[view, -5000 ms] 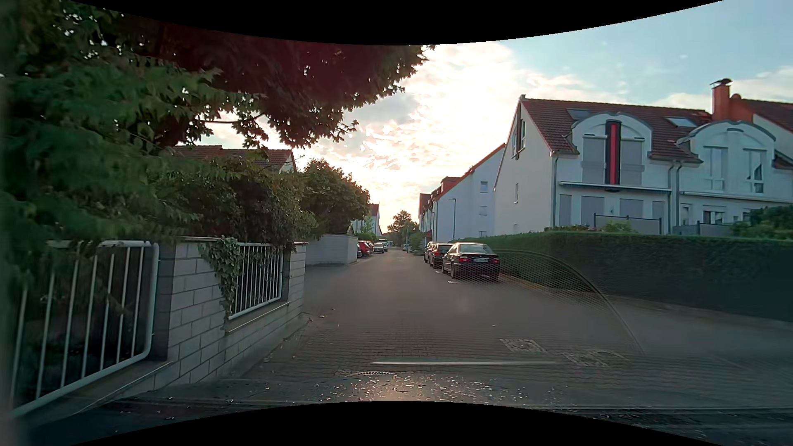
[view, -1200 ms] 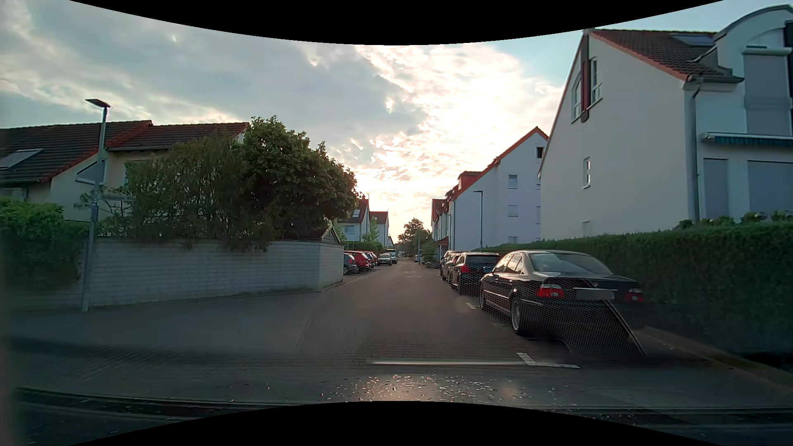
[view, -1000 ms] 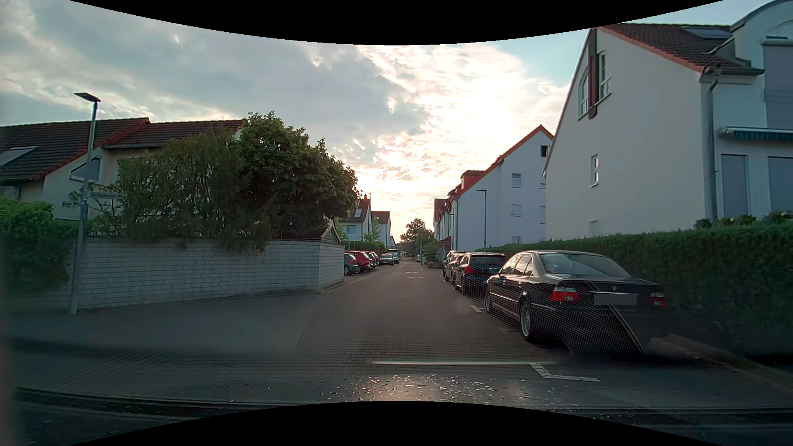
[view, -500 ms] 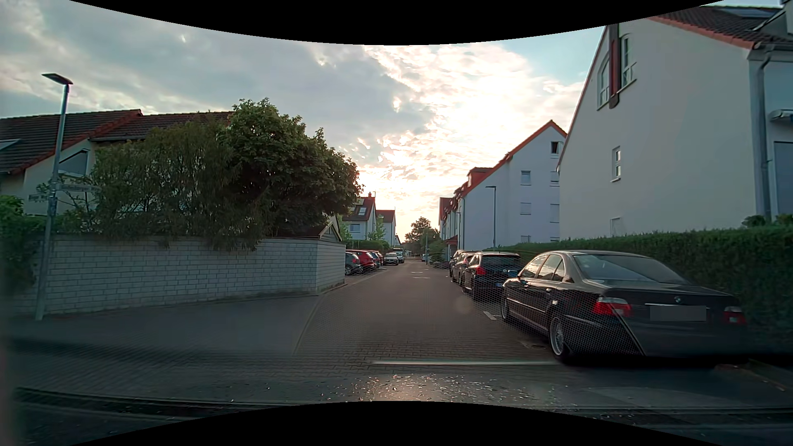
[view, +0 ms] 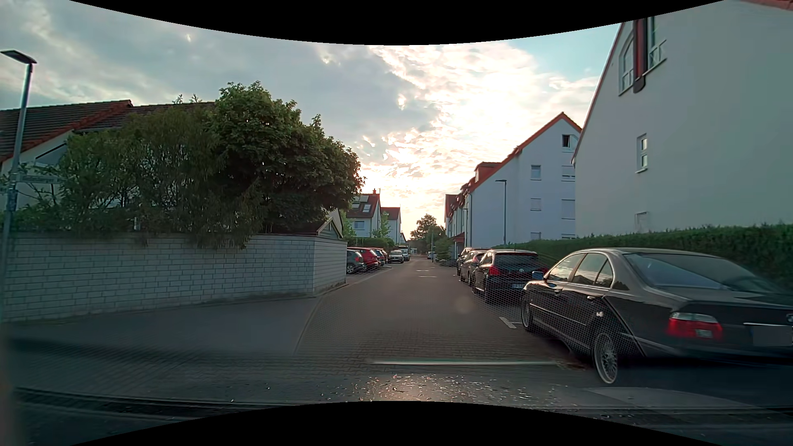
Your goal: Follow the waypoints while adhering to traffic rules and regulations
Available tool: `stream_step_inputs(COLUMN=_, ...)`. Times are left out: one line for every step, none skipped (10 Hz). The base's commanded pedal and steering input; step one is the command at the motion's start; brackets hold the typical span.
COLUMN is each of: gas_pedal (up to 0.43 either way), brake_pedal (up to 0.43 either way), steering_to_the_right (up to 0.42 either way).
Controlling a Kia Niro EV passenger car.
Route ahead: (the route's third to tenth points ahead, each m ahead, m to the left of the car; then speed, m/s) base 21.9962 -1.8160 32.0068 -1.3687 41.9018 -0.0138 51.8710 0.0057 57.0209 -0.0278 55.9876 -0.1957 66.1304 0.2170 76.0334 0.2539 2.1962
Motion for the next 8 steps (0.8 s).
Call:
stream_step_inputs(gas_pedal=0.028, brake_pedal=0.0, steering_to_the_right=-0.059)
stream_step_inputs(gas_pedal=0.028, brake_pedal=0.0, steering_to_the_right=-0.059)
stream_step_inputs(gas_pedal=0.028, brake_pedal=0.0, steering_to_the_right=-0.059)
stream_step_inputs(gas_pedal=0.028, brake_pedal=0.0, steering_to_the_right=-0.057)
stream_step_inputs(gas_pedal=0.028, brake_pedal=0.0, steering_to_the_right=-0.052)
stream_step_inputs(gas_pedal=0.028, brake_pedal=0.0, steering_to_the_right=-0.047)
stream_step_inputs(gas_pedal=0.028, brake_pedal=0.0, steering_to_the_right=-0.046)
stream_step_inputs(gas_pedal=0.028, brake_pedal=0.0, steering_to_the_right=-0.041)
